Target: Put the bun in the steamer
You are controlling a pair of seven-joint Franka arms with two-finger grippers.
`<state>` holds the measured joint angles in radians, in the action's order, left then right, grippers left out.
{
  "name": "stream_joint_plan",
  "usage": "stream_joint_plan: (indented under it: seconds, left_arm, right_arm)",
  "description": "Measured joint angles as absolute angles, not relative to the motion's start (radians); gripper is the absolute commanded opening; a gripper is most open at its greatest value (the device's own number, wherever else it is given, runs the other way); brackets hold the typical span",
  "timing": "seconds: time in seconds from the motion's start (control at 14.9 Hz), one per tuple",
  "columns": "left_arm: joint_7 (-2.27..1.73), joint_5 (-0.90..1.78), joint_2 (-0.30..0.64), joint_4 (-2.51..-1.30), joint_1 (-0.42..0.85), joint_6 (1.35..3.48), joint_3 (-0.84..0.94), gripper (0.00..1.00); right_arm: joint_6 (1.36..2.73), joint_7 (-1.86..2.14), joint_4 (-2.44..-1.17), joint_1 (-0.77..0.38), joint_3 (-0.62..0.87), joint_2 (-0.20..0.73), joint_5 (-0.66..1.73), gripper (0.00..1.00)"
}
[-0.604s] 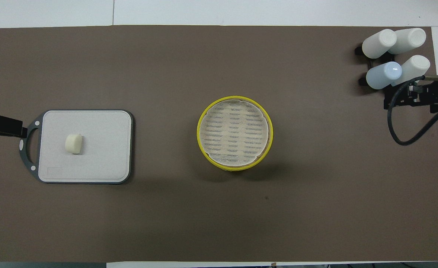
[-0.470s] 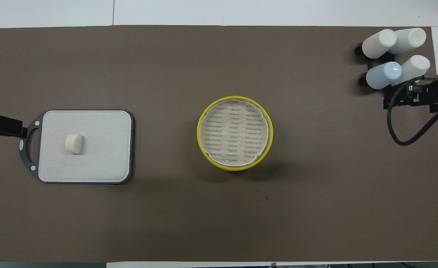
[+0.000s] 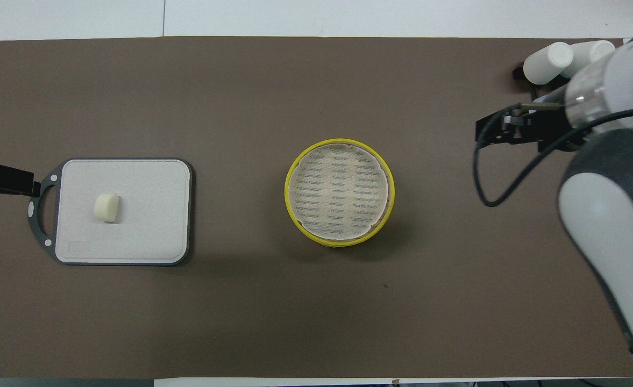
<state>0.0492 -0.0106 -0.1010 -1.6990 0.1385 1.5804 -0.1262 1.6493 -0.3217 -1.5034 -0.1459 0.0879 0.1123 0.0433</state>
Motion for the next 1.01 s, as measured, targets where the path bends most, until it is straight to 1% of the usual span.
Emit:
stream_joint_plan:
  seconds: [0.13, 0.27, 0.34, 0.47, 0.6, 0.74, 1.01]
  left_arm:
    - [0.087, -0.014, -0.126, -1.801, 0.128, 1.671, -0.133, 1.0]
    - [0.166, -0.014, -0.154, -1.949, 0.089, 1.79, -0.136, 1.0]
    - [0.205, -0.014, -0.162, -2.025, 0.068, 1.859, -0.139, 1.0]
    - [0.239, -0.014, -0.167, -2.167, 0.052, 1.991, -0.141, 1.0]
    - [0.239, -0.014, -0.162, -2.293, 0.054, 2.14, -0.133, 1.0]
    - [0.239, -0.014, -0.141, -2.376, 0.062, 2.272, -0.127, 1.0]
    - [0.241, -0.014, -0.049, -2.402, 0.076, 2.426, -0.121, 1.0]
  right_arm:
    - [1.672, -0.492, -1.416, -0.285, 0.111, 0.213, -0.021, 1.0]
    - [1.702, -0.659, -1.304, -0.444, 0.11, 0.338, -0.072, 1.0]
    - [1.742, -0.734, -1.267, -0.506, 0.109, 0.395, -0.085, 1.0]
    - [1.82, -0.824, -1.234, -0.594, 0.108, 0.484, -0.129, 1.0]
    - [1.91, -0.868, -1.249, -0.632, 0.107, 0.539, -0.167, 1.0]
    - [2.008, -0.872, -1.306, -0.627, 0.102, 0.555, -0.171, 1.0]
    - [2.095, -0.872, -1.413, -0.618, 0.099, 0.527, -0.171, 1.0]
